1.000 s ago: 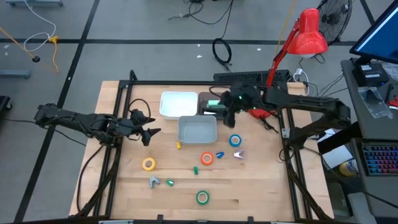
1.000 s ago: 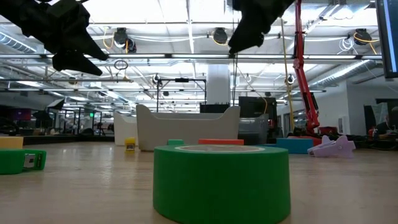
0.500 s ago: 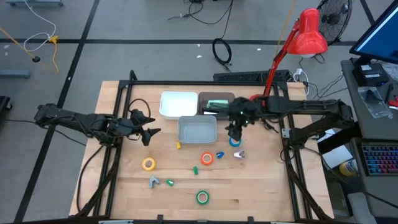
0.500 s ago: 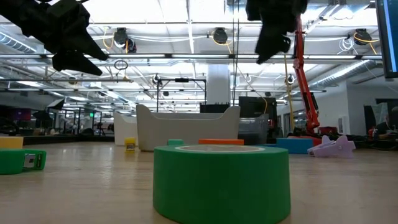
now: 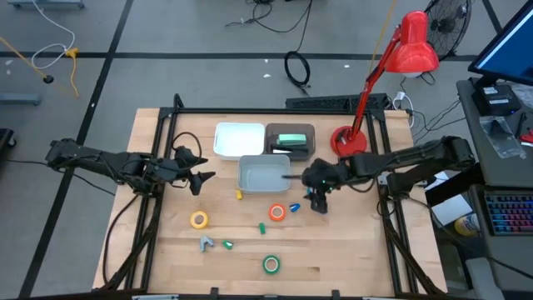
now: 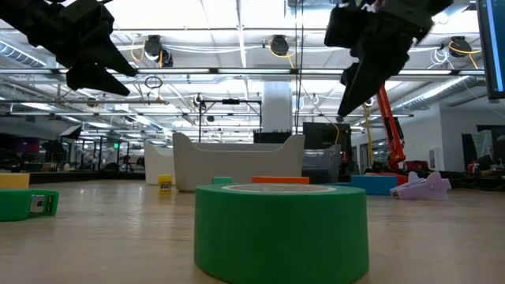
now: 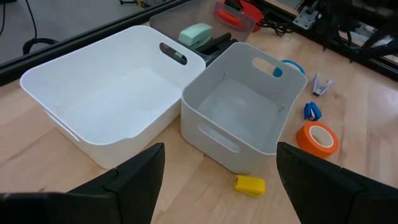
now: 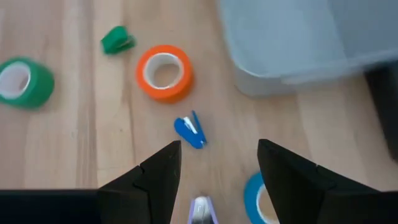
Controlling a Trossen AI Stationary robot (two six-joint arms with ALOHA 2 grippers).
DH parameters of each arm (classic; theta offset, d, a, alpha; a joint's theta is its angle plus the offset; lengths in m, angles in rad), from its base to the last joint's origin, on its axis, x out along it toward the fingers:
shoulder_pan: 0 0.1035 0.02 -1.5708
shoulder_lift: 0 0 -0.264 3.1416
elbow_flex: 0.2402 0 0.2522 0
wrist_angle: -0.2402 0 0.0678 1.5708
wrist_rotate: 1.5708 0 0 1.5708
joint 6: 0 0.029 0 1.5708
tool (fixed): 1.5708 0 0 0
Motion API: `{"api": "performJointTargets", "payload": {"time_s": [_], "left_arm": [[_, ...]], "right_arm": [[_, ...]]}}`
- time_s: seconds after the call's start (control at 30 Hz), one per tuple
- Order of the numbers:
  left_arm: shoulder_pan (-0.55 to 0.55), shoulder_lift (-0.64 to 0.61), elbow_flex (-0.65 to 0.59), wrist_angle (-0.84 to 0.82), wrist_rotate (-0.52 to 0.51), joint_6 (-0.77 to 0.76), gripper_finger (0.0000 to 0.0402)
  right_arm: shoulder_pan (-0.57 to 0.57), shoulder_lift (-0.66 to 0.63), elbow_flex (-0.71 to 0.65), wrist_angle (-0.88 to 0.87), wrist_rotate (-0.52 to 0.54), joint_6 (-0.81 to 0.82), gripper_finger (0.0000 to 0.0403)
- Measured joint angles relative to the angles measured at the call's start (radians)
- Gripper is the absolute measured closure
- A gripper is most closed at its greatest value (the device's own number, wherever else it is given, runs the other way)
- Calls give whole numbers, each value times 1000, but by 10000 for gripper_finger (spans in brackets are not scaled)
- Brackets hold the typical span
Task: Pick and place Stapler, Stapler remover, tape
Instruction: Put the blue stapler into the black bin
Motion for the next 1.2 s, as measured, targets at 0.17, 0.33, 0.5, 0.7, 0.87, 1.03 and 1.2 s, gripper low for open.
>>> {"api": "performJointTargets", "payload": {"time_s": [0.17,0.33,0.5,0.7,0.87,1.03,1.2], "left_arm": [[0,0,0,0,0,0,94],[0,0,0,0,0,0,94],[0,0,0,0,0,-14,94],[0,0,0,0,0,-26,94],[0,0,0,0,0,-26,94],[0,0,0,1,0,-26,94],[0,0,0,1,-1,-26,94]], "right_arm": [[26,0,-88,153,-1,-148,200],[37,1,-156,277,-1,-247,200],[37,14,-167,307,-6,-299,200],[42,89,-169,308,-80,-314,200],[43,151,-168,350,-79,-354,200],[43,188,-168,397,-79,-376,200],[42,192,-168,417,-79,-379,200]]}}
